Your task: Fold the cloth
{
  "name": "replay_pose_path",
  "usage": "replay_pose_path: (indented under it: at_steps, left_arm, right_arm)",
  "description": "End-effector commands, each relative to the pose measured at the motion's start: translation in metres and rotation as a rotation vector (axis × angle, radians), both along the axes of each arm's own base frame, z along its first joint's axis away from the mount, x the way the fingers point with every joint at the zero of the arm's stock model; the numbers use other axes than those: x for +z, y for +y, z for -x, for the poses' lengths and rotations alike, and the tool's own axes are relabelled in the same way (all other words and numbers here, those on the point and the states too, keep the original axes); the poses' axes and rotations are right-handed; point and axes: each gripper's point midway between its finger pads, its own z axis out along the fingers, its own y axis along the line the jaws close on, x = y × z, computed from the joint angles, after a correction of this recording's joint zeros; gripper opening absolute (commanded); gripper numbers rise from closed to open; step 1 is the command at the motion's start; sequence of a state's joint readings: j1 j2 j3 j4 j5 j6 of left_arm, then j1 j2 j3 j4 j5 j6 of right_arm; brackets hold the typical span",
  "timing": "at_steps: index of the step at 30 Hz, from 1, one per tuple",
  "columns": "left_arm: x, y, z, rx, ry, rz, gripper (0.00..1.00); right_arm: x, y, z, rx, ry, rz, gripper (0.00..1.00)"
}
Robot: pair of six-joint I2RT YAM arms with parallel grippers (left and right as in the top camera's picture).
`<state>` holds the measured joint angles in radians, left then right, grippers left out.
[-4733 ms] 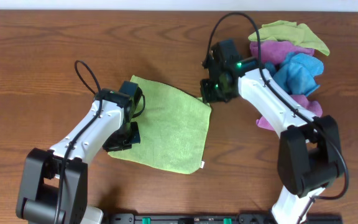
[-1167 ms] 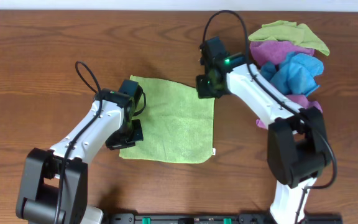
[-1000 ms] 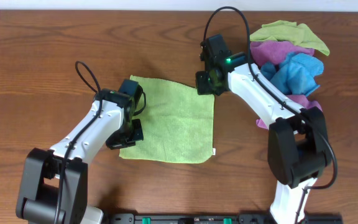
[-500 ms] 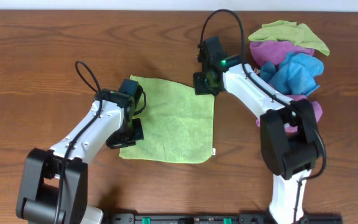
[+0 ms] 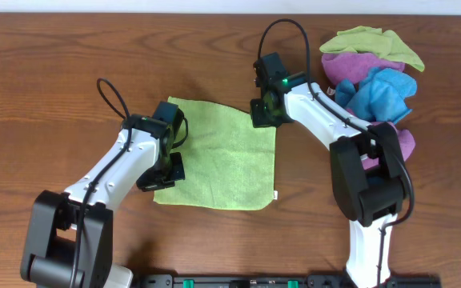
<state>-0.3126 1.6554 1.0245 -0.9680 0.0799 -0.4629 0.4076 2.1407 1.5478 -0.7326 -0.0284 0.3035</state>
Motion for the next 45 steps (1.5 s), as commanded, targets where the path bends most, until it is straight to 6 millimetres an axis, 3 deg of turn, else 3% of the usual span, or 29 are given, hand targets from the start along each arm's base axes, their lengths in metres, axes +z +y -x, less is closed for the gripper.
replay_pose_path:
  at_steps: [1, 13, 21, 26, 33, 35, 37, 41, 45]
  left_arm:
    - [-0.003, 0.0, 0.004, -0.015, 0.017, 0.003, 0.06]
    - [-0.003, 0.0, 0.004, -0.015, 0.017, 0.003, 0.06]
    - [-0.003, -0.001, 0.004, -0.015, 0.016, 0.004, 0.06]
    - [-0.003, -0.001, 0.002, -0.015, 0.009, 0.006, 0.06]
    - [-0.003, -0.003, -0.003, -0.015, -0.011, 0.012, 0.06]
    - [-0.003, -0.003, -0.003, -0.015, -0.012, 0.012, 0.06]
    - [-0.003, -0.003, -0.004, -0.015, -0.015, 0.012, 0.06]
    - [-0.004, -0.003, -0.006, -0.015, -0.024, 0.015, 0.06]
    - [-0.004, -0.004, -0.006, -0.015, -0.025, 0.016, 0.06]
  right_arm:
    - [-0.008, -0.006, -0.004, -0.007, 0.003, 0.02, 0.01]
    - [-0.025, -0.01, -0.026, -0.028, -0.066, 0.048, 0.01]
    - [-0.053, -0.037, -0.037, -0.092, -0.049, 0.069, 0.01]
    - [-0.05, -0.047, -0.056, -0.154, -0.111, 0.063, 0.01]
    - [-0.047, -0.044, -0.062, -0.163, -0.137, 0.044, 0.01]
    - [-0.033, -0.042, -0.067, -0.211, -0.154, 0.019, 0.02]
    - [-0.006, -0.036, -0.075, -0.235, -0.198, -0.029, 0.01]
    - [0.073, -0.029, -0.09, -0.231, -0.342, -0.107, 0.01]
    - [0.146, -0.034, -0.077, -0.228, -0.431, -0.145, 0.01]
